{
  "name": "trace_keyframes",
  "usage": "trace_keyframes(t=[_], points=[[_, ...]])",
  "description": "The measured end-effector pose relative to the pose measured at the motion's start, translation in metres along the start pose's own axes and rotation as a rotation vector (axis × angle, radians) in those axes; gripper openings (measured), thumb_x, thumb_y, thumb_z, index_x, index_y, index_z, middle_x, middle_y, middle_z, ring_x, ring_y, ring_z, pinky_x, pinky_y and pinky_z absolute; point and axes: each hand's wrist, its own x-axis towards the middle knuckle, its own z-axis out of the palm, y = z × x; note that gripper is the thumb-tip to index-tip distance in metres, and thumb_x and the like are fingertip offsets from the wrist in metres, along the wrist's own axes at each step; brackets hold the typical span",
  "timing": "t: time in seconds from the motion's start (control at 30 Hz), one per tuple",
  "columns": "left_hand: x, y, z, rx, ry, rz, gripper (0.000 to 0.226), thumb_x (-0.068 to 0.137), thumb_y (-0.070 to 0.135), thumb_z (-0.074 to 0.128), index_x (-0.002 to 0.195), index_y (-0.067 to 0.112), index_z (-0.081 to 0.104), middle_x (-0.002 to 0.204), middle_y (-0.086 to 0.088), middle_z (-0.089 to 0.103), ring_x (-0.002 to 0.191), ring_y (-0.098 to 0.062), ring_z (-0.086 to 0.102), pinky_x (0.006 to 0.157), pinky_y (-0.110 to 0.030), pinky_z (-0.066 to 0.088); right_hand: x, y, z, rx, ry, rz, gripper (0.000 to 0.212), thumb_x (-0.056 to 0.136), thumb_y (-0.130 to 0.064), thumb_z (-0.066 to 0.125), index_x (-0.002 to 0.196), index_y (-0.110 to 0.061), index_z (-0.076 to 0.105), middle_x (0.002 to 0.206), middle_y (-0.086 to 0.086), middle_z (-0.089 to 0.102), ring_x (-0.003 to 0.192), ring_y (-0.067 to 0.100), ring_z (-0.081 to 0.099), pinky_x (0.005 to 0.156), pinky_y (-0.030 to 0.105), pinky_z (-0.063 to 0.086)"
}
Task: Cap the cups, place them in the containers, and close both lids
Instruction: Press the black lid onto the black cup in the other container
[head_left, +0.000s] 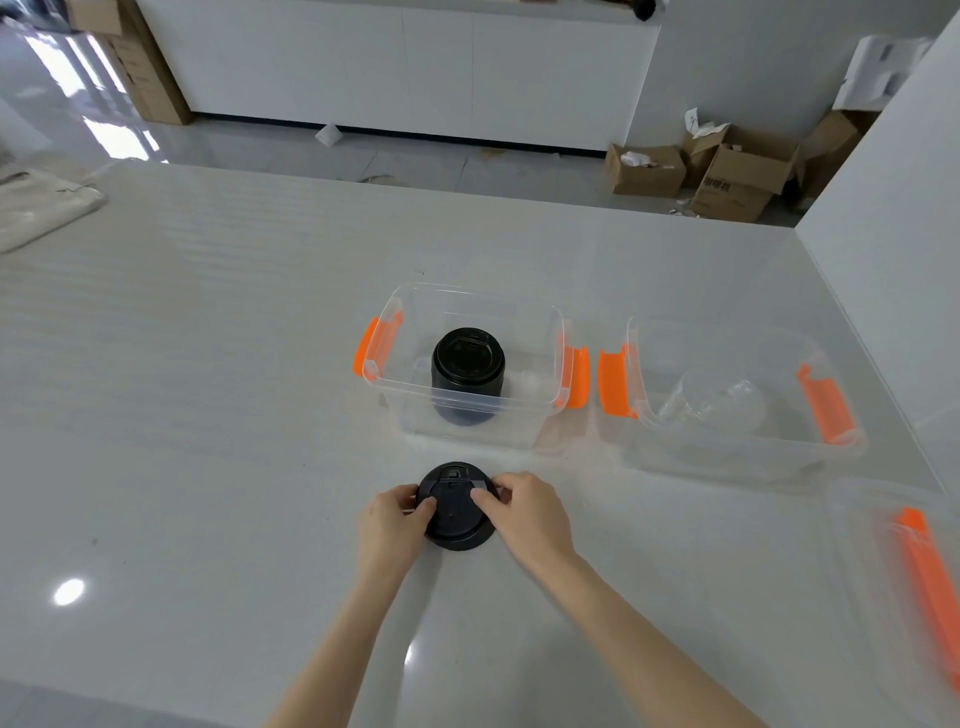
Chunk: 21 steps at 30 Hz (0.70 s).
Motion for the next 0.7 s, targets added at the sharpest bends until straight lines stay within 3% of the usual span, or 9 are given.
trace_keyframes(t=[0.13,0.27,0.37,0.5,0.63,0.7], points=[[-0.0010,0.0024,-0.0003,-0.014,0.002,-0.003,0.021,0.083,0.011,0.058,0.099,0.005,0.070,0.085,-0.009,0.068,0.079,-0.021,0.058,0.061,-0.023,0.039,0.0013,0.0009,0.0029,0.030,-0.026,0.069,0.041,0.084,-0.037,0.056,0.052,-0.019,0.040,0.049,-0.005,0.038,0.049,0.016,0.038,0.048,0.028,0.029],[-0.0035,0.0057,0.0018,-0.006,0.010,0.030,0.009,0.081,0.011,0.059,0.076,0.015,0.065,0.072,-0.005,0.065,0.076,-0.022,0.059,0.070,-0.035,0.048,0.0013,0.0024,0.0027,0.038,-0.019,0.099,0.034,0.085,-0.036,0.055,0.068,-0.008,0.058,0.053,0.001,0.050,0.060,0.026,0.049,0.057,0.033,0.040],[-0.0032,0.0081,0.0030,-0.008,0.013,0.044,0.010,0.081,0.011,0.059,0.077,0.015,0.067,0.067,-0.002,0.063,0.074,-0.020,0.058,0.065,-0.032,0.046,0.0023,0.0061,0.0011,0.090,-0.010,0.118,0.029,0.084,-0.035,0.057,0.083,-0.009,0.068,0.076,0.008,0.071,0.076,0.028,0.065,0.072,0.037,0.052],[-0.0027,0.0075,0.0056,-0.040,0.008,0.015,0.020,0.082,0.010,0.059,0.099,0.005,0.070,0.083,-0.008,0.069,0.082,-0.020,0.062,0.070,-0.025,0.040,0.0039,0.0072,0.0002,0.097,-0.003,0.135,0.027,0.084,-0.034,0.058,0.089,-0.010,0.069,0.086,0.009,0.073,0.083,0.027,0.066,0.076,0.036,0.052],[-0.0013,0.0047,0.0082,-0.061,0.008,-0.006,0.026,0.083,0.012,0.058,0.108,0.005,0.066,0.103,-0.015,0.072,0.090,-0.023,0.063,0.074,-0.026,0.040,0.0049,0.0038,0.0046,0.048,-0.024,0.178,0.028,0.086,-0.034,0.054,0.072,-0.010,0.059,0.071,0.006,0.062,0.072,0.029,0.058,0.064,0.034,0.044],[0.0011,0.0040,0.0087,-0.081,0.005,-0.040,0.028,0.083,0.012,0.059,0.109,0.005,0.064,0.105,-0.015,0.071,0.085,-0.021,0.059,0.074,-0.027,0.041,0.0061,0.0023,0.0080,0.050,-0.029,0.202,0.027,0.086,-0.032,0.052,0.071,-0.010,0.058,0.072,0.008,0.062,0.076,0.032,0.059,0.067,0.036,0.046]])
